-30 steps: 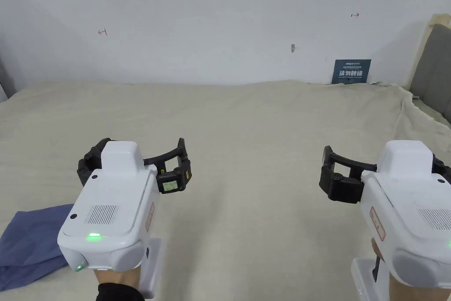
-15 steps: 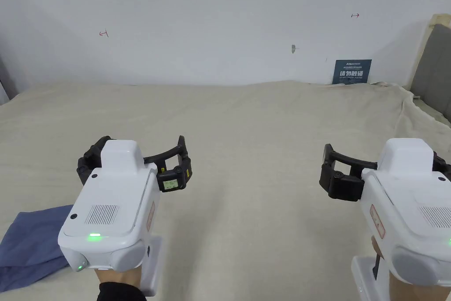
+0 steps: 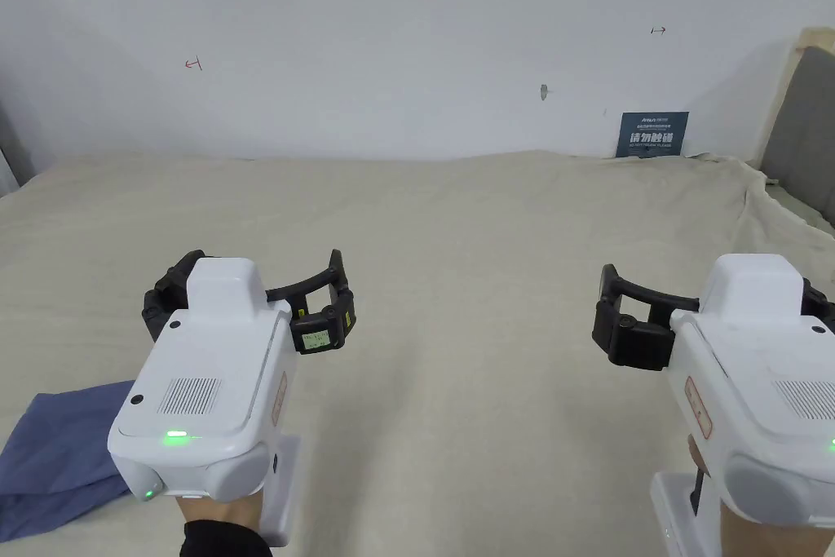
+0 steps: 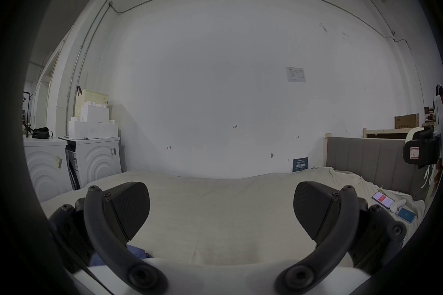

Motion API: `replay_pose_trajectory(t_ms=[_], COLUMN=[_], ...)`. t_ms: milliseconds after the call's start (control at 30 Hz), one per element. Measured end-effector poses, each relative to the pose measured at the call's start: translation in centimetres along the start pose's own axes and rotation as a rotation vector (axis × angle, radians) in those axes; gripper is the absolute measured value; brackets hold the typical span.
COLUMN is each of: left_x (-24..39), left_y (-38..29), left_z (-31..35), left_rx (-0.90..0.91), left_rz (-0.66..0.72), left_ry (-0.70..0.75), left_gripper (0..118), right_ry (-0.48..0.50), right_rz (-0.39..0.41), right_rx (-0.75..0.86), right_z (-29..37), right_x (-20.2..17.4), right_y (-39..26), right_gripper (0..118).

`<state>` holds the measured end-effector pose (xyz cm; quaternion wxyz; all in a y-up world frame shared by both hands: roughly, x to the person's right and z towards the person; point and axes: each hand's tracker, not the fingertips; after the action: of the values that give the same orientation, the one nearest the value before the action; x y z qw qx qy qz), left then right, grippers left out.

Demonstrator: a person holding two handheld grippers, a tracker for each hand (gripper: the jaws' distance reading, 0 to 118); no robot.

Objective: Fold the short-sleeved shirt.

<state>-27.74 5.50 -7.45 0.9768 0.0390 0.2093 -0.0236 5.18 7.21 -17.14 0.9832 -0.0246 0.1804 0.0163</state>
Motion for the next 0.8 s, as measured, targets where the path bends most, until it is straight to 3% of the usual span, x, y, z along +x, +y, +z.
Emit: replay_pose_trajectory(t_ms=[800], left_x=[-0.13], left_y=[-0.12], left_z=[-0.15], left_rx=[-0.001], left_rz=[0.007], left_ry=[0.005], left_gripper=[118], right_ry=[-0.001], right_rz=[0.013], right_rx=[0.004], right_z=[0.01], right_x=[-0.22], right_y=[0.15], right_gripper=[118])
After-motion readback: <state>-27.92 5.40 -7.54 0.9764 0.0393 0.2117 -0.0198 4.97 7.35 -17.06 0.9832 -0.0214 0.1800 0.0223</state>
